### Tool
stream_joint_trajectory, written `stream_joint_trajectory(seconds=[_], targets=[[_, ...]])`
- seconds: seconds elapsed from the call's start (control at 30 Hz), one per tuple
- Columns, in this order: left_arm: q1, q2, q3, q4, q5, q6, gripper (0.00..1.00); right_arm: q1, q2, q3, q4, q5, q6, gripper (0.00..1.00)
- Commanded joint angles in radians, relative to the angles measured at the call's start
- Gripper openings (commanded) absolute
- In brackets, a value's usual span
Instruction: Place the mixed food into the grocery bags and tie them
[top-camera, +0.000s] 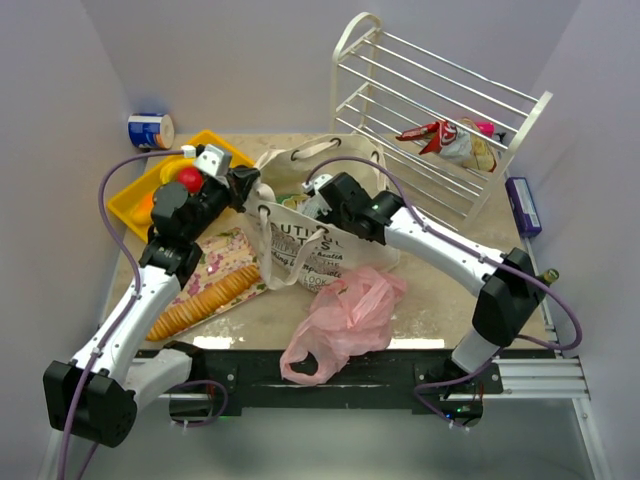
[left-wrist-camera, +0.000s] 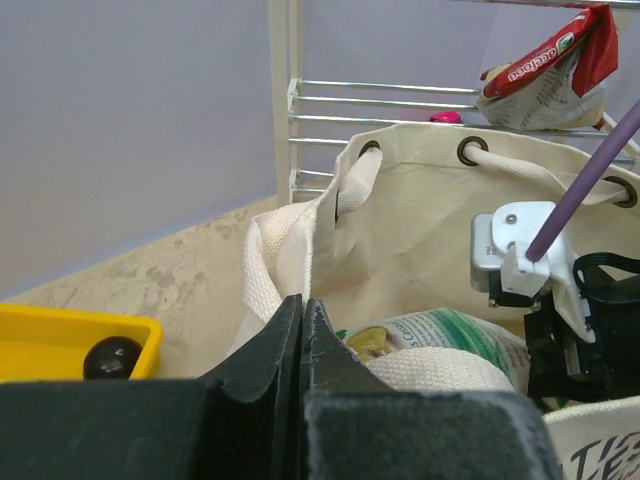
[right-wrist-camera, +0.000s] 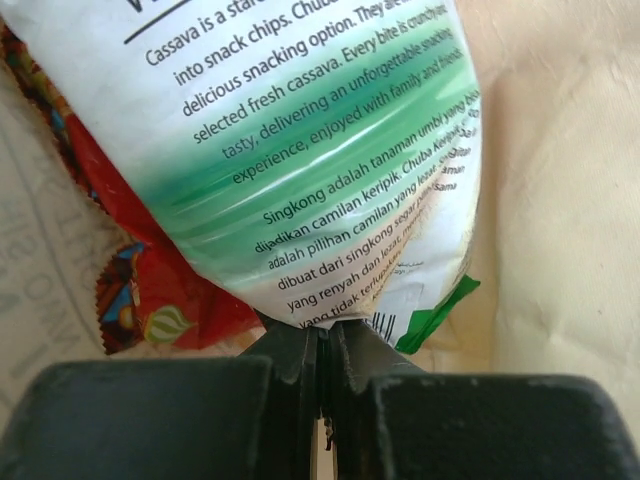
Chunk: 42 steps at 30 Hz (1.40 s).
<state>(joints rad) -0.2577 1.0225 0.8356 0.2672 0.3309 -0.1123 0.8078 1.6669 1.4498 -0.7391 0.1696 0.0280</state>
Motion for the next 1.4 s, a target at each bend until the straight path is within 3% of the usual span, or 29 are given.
stream_joint_trajectory(seconds=[0.0, 0.07, 0.1, 0.2, 0.33, 0.43, 0.57, 0.83, 1.37], targets=[[0.006, -0.015, 0.028, 0.063, -0.059, 0.01, 0.0, -0.007, 0.001, 0.004, -0.19, -0.01, 0.098, 0.0], [0.005, -0.007, 0.028, 0.064, -0.043, 0.007, 0.0, -0.009, 0.002, 0.097, -0.226, -0.031, 0.115, 0.11], [0.006, -0.002, 0.028, 0.064, -0.041, 0.007, 0.0, -0.009, -0.002, 0.134, -0.239, -0.05, 0.119, 0.37], [0.006, 0.001, 0.03, 0.063, -0.038, 0.005, 0.0, -0.009, -0.033, 0.279, -0.269, -0.097, 0.136, 0.74], [0.006, -0.007, 0.03, 0.061, -0.041, 0.008, 0.0, -0.009, -0.108, 0.4, -0.27, -0.108, 0.177, 0.95], [0.006, -0.006, 0.033, 0.061, -0.036, 0.007, 0.0, -0.009, -0.18, 0.454, -0.258, -0.01, 0.219, 0.99], [0.006, -0.007, 0.033, 0.061, -0.032, 0.003, 0.0, -0.051, -0.265, 0.397, -0.175, 0.177, 0.297, 0.99], [0.005, -0.01, 0.033, 0.061, -0.032, 0.005, 0.0, -0.307, -0.387, 0.23, 0.013, 0.243, 0.409, 0.99], [0.005, -0.01, 0.036, 0.061, -0.02, -0.001, 0.0, -0.516, -0.317, 0.066, 0.3, 0.357, 0.509, 0.99]])
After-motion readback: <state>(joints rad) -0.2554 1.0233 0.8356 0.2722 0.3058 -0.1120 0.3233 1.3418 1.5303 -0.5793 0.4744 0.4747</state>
